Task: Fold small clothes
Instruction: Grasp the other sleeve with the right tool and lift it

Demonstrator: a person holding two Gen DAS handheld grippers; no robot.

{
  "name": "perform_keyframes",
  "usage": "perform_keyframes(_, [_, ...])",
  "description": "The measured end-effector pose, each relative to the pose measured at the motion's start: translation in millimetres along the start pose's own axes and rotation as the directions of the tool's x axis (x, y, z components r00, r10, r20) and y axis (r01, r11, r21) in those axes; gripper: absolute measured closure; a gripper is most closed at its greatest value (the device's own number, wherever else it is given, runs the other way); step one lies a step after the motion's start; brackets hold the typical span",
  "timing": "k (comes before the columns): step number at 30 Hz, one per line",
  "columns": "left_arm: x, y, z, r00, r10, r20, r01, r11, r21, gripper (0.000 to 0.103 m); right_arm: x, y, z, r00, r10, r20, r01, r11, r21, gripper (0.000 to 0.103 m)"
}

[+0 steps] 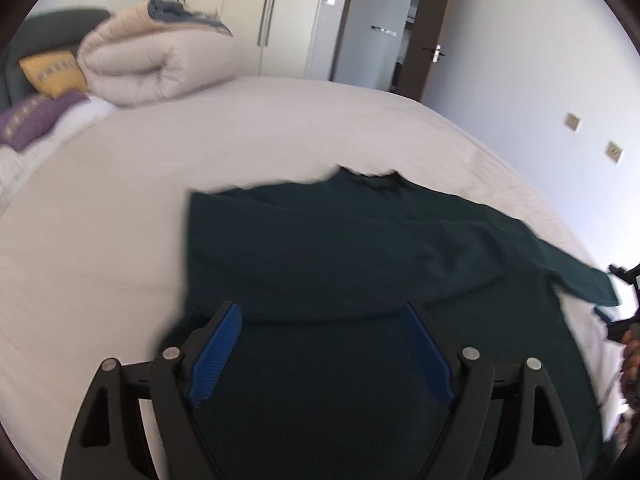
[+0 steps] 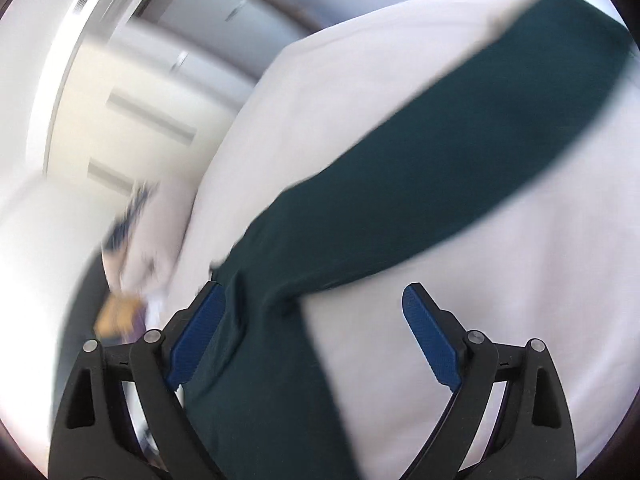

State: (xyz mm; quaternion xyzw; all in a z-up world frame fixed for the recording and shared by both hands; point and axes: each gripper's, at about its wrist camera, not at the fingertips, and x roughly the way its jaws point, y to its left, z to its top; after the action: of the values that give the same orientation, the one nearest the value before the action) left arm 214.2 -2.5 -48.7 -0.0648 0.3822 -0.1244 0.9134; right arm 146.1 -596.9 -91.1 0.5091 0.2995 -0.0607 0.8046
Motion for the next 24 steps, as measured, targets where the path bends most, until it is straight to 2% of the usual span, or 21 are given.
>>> perform_keyframes(2, [2,-7,-7,0.998,-0.058,-0.034,0.056,0.997,-0.048,0.019,-19,-25,11,0.999,0.013,0.052,-0.019,0.992,0.123,0.011])
perform_keyframes(5, [5,-13,-15,0.993,-0.104,-0.064,0.097,0.990,-0.106,0.019,-37,-42,17,0.992,0.035,0.122,-0.060,0.978,0.200,0.013])
perform_keyframes(9, [6,-19,-23,0.992,-0.098,-0.083,0.087,0.987,-0.132,0.019,-55,-50,17,0.976,0.029,0.216,-0.092,0.954,0.287,0.016])
perform_keyframes(12, [8,-19,-23,0.991,-0.090,-0.096,0.077,0.988,-0.134,0.019,-68,-63,23,0.970,0.013,0.244,-0.092,0.944,0.317,0.020])
perform_keyframes(15, [12,-19,-23,0.989,-0.095,-0.110,0.078,0.986,-0.146,0.019,-65,-53,11,0.969,-0.005,0.247,-0.077,0.943,0.323,0.023])
perform_keyframes(19, [22,-17,-23,0.986,-0.108,-0.127,0.086,0.982,-0.168,0.019,-55,-20,-3,0.962,-0.046,0.268,-0.038,0.953,0.301,0.027])
perform_keyframes(22, [28,-16,-23,0.983,-0.117,-0.140,0.092,0.980,-0.174,0.019,-48,-4,-21,0.955,-0.078,0.285,-0.012,0.953,0.302,0.042])
perform_keyframes(23, [29,-14,-24,0.982,-0.122,-0.142,0.095,0.979,-0.180,0.019,-47,0,-26,0.955,-0.091,0.283,0.001,0.953,0.303,0.053])
perform_keyframes(24, [30,-13,-23,0.981,-0.127,-0.144,0.098,0.977,-0.188,0.019,-44,5,-32,0.956,-0.106,0.273,0.020,0.953,0.301,0.070])
